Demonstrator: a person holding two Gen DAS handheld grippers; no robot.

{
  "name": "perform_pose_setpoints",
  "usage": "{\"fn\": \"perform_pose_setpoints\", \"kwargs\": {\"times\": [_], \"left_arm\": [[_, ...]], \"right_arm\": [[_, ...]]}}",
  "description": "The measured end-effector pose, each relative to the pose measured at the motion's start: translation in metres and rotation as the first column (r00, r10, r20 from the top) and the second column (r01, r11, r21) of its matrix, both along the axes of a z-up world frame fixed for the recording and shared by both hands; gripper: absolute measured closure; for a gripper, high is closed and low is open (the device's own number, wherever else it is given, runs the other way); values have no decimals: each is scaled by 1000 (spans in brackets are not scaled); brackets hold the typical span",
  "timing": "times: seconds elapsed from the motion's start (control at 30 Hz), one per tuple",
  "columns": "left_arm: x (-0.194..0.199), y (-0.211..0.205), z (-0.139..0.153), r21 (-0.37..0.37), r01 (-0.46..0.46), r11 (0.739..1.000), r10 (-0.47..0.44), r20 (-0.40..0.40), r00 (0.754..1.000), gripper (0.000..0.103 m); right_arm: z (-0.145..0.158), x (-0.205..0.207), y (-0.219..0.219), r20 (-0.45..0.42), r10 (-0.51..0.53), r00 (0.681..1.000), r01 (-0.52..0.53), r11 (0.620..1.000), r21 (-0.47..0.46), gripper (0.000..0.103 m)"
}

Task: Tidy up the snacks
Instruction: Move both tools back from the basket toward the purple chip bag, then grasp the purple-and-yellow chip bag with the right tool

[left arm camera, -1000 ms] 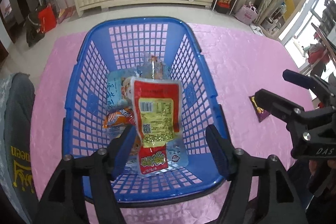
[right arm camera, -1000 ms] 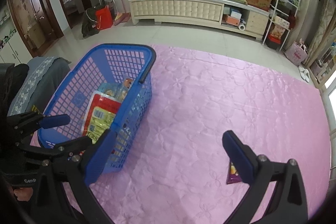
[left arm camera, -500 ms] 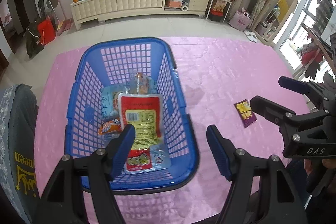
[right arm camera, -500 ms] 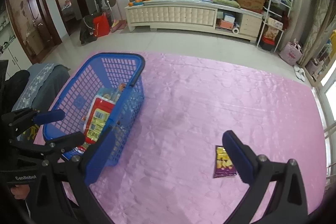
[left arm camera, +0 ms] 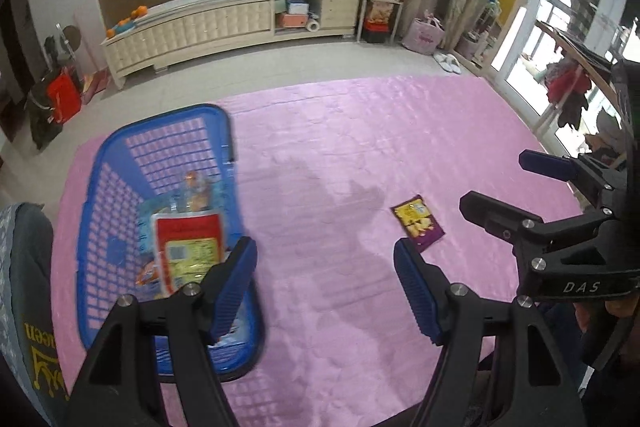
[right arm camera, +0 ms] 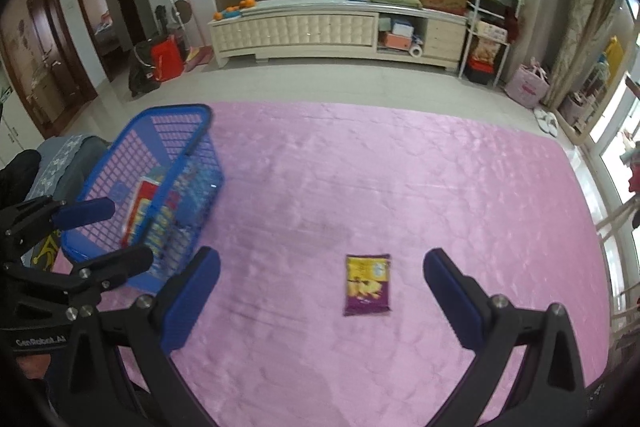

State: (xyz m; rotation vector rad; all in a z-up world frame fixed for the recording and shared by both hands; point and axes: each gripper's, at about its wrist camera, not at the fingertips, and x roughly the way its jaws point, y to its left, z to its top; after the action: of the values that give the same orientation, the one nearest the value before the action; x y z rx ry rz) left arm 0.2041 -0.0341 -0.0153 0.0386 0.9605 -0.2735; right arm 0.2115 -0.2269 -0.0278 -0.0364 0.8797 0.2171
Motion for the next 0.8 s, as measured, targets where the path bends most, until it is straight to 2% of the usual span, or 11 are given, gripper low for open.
{"fn": "perform_pose_setpoints", "kwargs": {"times": [0.2, 0.4, 0.57, 0.8], "left_arm": [[5, -32, -19, 17, 48, 999, -48, -8, 999, 34], [11, -54, -46, 24, 46, 999, -45, -47, 998, 34], [18, -64, -77, 22, 33, 999, -30, -109, 994, 34], [30, -70, -101, 61, 29, 998, -20, -145, 989, 34]], "right_arm": [[-20, -1, -35, -19, -39, 999, 39, 999, -3, 0], [-49, 1, -59, -57, -43, 997, 42, 999, -4, 0], [-77, 8, -66, -103, -27, 994, 27, 1000, 7, 0], [-110, 19, -70, -155, -18, 988, 20, 1000, 14, 0]]}}
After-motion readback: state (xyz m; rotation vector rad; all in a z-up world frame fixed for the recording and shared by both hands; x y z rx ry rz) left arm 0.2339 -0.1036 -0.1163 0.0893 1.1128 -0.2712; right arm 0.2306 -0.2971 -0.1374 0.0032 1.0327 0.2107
